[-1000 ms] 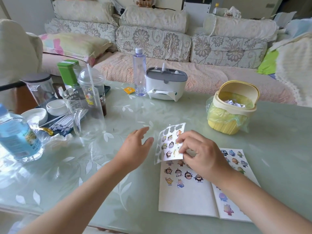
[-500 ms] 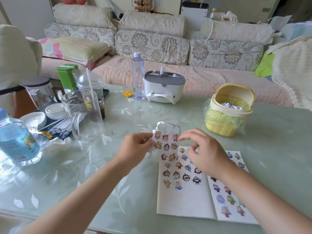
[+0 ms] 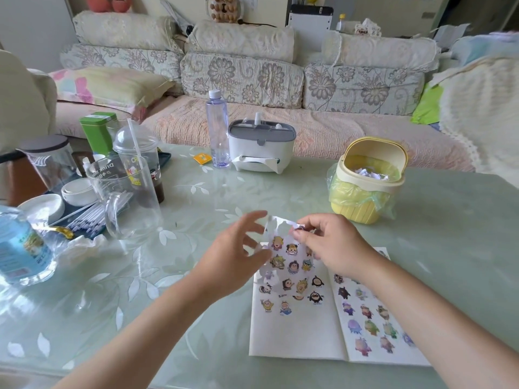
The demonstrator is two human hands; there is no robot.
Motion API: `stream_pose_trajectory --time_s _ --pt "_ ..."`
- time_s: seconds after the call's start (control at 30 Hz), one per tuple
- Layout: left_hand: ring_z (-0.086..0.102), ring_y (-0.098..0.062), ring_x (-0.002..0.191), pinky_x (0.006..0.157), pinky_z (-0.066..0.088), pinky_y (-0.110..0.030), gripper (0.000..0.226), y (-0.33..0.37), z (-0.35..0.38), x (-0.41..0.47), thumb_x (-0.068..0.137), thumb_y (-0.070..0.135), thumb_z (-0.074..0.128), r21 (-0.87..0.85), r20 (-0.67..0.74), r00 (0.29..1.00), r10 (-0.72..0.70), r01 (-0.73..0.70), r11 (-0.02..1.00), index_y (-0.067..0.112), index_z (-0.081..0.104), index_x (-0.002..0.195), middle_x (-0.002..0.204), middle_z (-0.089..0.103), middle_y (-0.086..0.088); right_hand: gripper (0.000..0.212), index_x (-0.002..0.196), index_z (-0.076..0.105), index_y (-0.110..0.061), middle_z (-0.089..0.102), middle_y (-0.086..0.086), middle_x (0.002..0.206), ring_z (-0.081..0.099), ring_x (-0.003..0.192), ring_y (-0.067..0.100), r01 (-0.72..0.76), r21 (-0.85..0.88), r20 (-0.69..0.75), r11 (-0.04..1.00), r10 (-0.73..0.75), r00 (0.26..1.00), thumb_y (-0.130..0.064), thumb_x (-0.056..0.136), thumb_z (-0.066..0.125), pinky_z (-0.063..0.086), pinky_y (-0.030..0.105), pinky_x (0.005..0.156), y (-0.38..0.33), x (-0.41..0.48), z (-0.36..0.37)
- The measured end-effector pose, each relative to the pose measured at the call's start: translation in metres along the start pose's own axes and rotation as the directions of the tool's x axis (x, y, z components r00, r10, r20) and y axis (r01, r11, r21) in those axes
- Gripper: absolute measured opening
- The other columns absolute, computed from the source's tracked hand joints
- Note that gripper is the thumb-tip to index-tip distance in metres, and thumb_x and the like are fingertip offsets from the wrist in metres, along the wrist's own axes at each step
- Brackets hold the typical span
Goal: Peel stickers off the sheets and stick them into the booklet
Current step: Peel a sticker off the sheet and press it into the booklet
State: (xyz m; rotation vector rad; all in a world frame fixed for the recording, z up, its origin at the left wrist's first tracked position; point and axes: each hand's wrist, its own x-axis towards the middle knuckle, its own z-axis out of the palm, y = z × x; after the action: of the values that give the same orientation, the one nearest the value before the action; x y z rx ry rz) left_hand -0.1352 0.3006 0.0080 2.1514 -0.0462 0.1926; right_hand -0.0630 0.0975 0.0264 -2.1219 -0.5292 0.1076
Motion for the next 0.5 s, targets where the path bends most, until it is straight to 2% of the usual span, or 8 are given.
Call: stream_pose_trajectory --time_s 0.03,0.1,0.2,0.27,0.33,0.37,0.4,0.5 --pt "0.063 -0.002 0.091 0.078 0.054 -0.021 0.043 0.003 0.001 -0.001 0.089 0.024 0.071 0.028 -0.037 0.998 0.04 -0.039 0.999 0.045 0.055 0.124 0.113 0.061 0.019 0.011 0.086 0.074 -0.025 0.067 -0.003 0.074 0.052 0.064 0.009 -0.007 0.004 0.008 1.0 0.007 1.0 -0.026 0.095 0.067 0.056 0.043 0.071 -0.001 0.0 -0.001" --pt "0.061 0.003 0.087 0.073 0.049 -0.014 0.03 0.01 0.003 -0.002 0.09 0.03 0.07 0.022 -0.076 0.995 0.064 -0.062 0.998 0.04 0.065 0.117 0.107 0.062 0.02 0.014 0.084 0.073 -0.022 0.067 0.002 0.076 0.052 0.066 0.011 -0.009 0.019 -0.008 1.0 0.009 1.0 -0.025 0.096 0.066 0.056 0.046 0.075 -0.001 0.0 -0.003" --pt "0.056 -0.001 0.065 0.061 0.042 -0.013 0.009 0.013 0.006 0.001 0.091 0.034 0.069 0.057 -0.087 0.996 0.02 -0.015 0.998 0.035 0.074 0.099 0.079 0.066 0.011 0.012 0.083 0.071 -0.024 0.067 -0.006 0.073 0.049 0.058 0.008 0.012 0.023 -0.037 1.0 -0.011 0.999 -0.025 0.095 0.066 0.051 0.037 0.069 -0.002 -0.001 -0.004" --pt "0.059 -0.008 0.061 0.059 0.043 -0.017 0.007 0.015 0.006 0.002 0.091 0.034 0.071 -0.069 -0.068 0.995 -0.071 0.067 0.995 0.028 0.075 0.092 0.073 0.071 0.002 0.006 0.097 0.07 -0.03 0.065 -0.019 0.079 0.049 0.055 0.007 0.054 -0.043 -0.077 0.998 -0.057 0.995 -0.026 0.093 0.068 0.046 0.024 0.064 -0.004 -0.005 -0.003" --pt "0.063 -0.008 0.06 0.06 0.046 -0.015 0.007 0.018 0.006 0.002 0.089 0.027 0.073 -0.285 -0.035 0.98 -0.195 0.177 0.942 0.02 0.075 0.087 0.073 0.073 0.002 0.036 0.121 0.061 -0.034 0.058 -0.02 0.105 0.053 0.056 0.007 0.154 -0.186 -0.155 0.97 -0.184 0.971 -0.022 0.088 0.072 0.044 0.015 0.065 -0.006 -0.01 -0.001" --pt "0.063 -0.009 0.061 0.06 0.048 -0.015 0.007 0.02 0.006 0.002 0.089 0.023 0.074 -0.375 -0.013 0.968 -0.249 0.226 0.899 0.017 0.074 0.086 0.073 0.072 0.002 0.047 0.127 0.058 -0.034 0.052 -0.017 0.115 0.055 0.059 0.007 0.221 -0.26 -0.179 0.94 -0.272 0.945 -0.02 0.085 0.074 0.046 0.015 0.067 -0.006 -0.011 0.0" --pt "0.063 -0.009 0.061 0.061 0.049 -0.017 0.007 0.021 0.007 0.003 0.089 0.021 0.073 -0.443 0.019 0.956 -0.292 0.27 0.855 0.016 0.073 0.085 0.073 0.071 0.002 0.048 0.125 0.059 -0.034 0.049 -0.015 0.118 0.056 0.061 0.007 0.285 -0.328 -0.188 0.901 -0.358 0.915 -0.019 0.083 0.075 0.048 0.018 0.067 -0.008 -0.013 0.001" --pt "0.065 -0.011 0.063 0.065 0.053 -0.022 0.007 0.021 0.008 0.003 0.092 0.021 0.071 -0.574 0.12 0.925 -0.361 0.361 0.735 0.018 0.072 0.085 0.071 0.066 0.002 0.025 0.104 0.07 -0.034 0.054 -0.014 0.108 0.051 0.06 0.001 0.399 -0.45 -0.145 0.799 -0.506 0.85 -0.022 0.083 0.075 0.045 0.02 0.058 -0.015 -0.017 0.006"
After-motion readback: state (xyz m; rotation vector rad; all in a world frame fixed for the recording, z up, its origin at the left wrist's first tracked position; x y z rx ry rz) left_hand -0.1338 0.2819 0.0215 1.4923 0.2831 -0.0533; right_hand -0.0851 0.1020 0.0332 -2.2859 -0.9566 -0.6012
